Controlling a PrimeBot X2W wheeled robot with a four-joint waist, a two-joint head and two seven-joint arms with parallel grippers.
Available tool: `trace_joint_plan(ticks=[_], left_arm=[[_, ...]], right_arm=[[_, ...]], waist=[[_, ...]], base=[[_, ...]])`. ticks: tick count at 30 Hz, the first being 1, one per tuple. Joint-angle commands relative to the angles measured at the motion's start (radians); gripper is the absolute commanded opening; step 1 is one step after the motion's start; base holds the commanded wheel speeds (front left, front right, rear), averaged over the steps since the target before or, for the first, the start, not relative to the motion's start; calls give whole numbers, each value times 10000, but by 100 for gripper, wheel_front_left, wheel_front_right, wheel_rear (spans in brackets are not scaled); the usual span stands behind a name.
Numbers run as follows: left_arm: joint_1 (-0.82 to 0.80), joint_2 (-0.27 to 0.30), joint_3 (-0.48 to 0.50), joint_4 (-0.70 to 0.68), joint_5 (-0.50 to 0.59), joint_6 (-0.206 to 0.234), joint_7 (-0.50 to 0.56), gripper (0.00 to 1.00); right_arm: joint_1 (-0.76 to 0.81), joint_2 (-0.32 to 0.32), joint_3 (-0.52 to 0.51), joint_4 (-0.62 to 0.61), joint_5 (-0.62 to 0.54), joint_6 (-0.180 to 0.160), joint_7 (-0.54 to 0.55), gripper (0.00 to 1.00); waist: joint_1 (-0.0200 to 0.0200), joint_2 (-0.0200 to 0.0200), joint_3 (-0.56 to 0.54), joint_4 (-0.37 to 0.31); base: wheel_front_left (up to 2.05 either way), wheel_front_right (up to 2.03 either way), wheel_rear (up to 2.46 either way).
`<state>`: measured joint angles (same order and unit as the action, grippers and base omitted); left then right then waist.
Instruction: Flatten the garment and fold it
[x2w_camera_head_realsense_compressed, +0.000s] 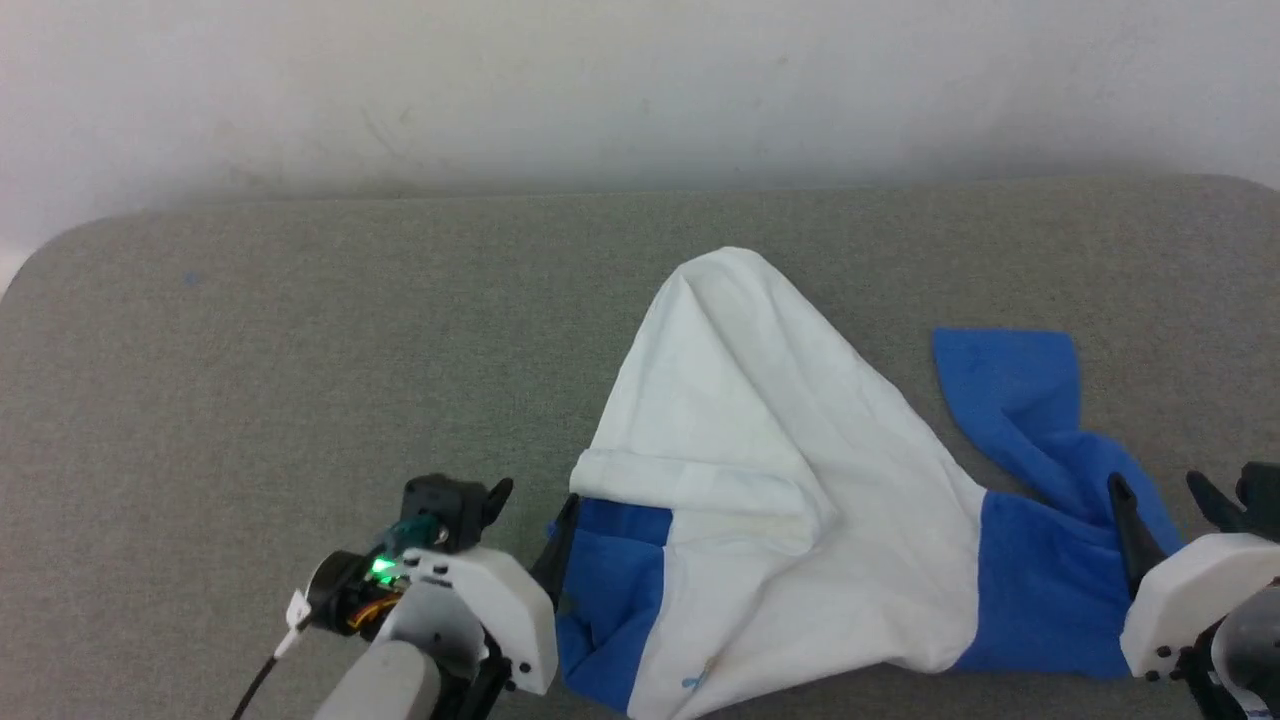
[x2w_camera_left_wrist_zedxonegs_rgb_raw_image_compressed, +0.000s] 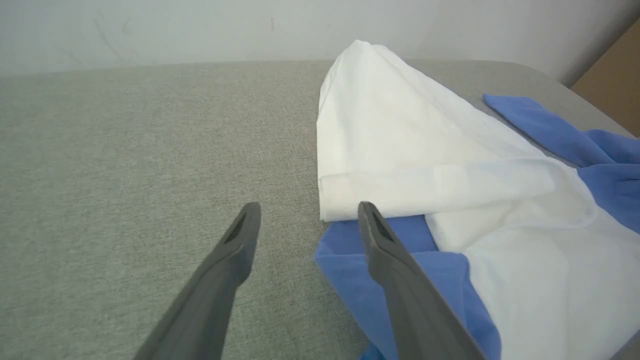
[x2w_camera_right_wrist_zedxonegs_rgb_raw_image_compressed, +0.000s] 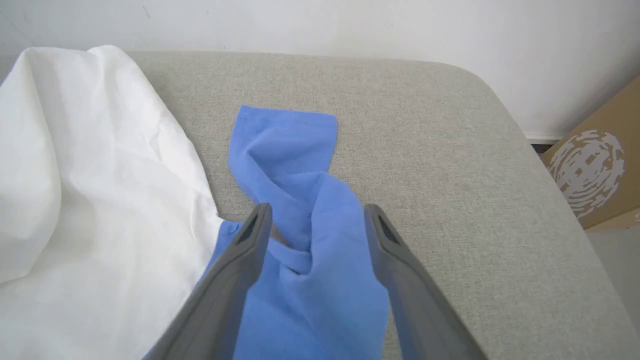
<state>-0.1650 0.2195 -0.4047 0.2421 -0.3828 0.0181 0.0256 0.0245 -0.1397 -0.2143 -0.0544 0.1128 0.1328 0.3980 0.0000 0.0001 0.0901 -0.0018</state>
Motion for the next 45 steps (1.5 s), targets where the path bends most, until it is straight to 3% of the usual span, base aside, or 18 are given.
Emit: trace_joint_plan(ticks=[1, 6, 15, 19, 20, 21, 22, 25, 30, 38, 45], left_arm=[[-529, 92, -212, -38, -136, -122, 1102, 100], [-1277, 290, -859, -5, -361, -357, 4310, 100], [-2134, 505, -1255, 385, 223, 64, 5776, 100], [-2245, 560, -1633, 977, 261, -207, 6466, 100], [-2235, 567, -1731, 1092, 201, -338, 6688, 33], [-2226, 583, -1802, 1171, 152, -437, 6853, 5], [-2213, 592, -1826, 1208, 101, -491, 6932, 0], [-2135, 597, -1682, 1161, -49, -427, 6736, 0], [-1755, 616, -1073, 693, -246, 21, 5392, 0], [-774, 806, 593, -592, -527, 1605, 3340, 0], [-518, 1023, 2057, -2170, -273, 2856, 1401, 0]], right_arm=[[-166, 156, 67, -176, -162, -21, -417, 100], [-269, 462, 264, -326, -326, -21, -970, 100], [-360, 715, 493, -187, -323, -21, -1476, 100], [-399, 782, 620, 20, -295, -21, -1683, 100], [-420, 795, 628, 70, -300, -21, -1729, 100], [-438, 807, 629, 117, -302, -21, -1771, 100], [-453, 818, 630, 158, -305, -21, -1811, 100], [-471, 842, 611, 298, -330, -21, -1925, 100], [-407, 861, 524, 511, -430, -21, -2062, 100], [-84, 874, 692, 590, -493, -21, -2090, 100], [100, 881, 819, 496, -494, -21, -1970, 100]], waist=[[0, -1, 91, -82], [0, -1, 333, -308], [0, -1, 917, -743], [0, -1, 1146, -886], [0, -1, 1177, -904], [0, -1, 1194, -913], [0, -1, 1206, -921], [0, -1, 1136, -893], [0, -1, 688, -672], [0, -1, -316, -86], [0, -1, -490, 210]], base=[[0, 0, 0], [0, 0, 0], [0, 0, 0], [0, 0, 0], [0, 0, 0], [0, 0, 0], [0, 0, 0], [0, 0, 0], [0, 0, 0], [0, 0, 0], [0, 0, 0]])
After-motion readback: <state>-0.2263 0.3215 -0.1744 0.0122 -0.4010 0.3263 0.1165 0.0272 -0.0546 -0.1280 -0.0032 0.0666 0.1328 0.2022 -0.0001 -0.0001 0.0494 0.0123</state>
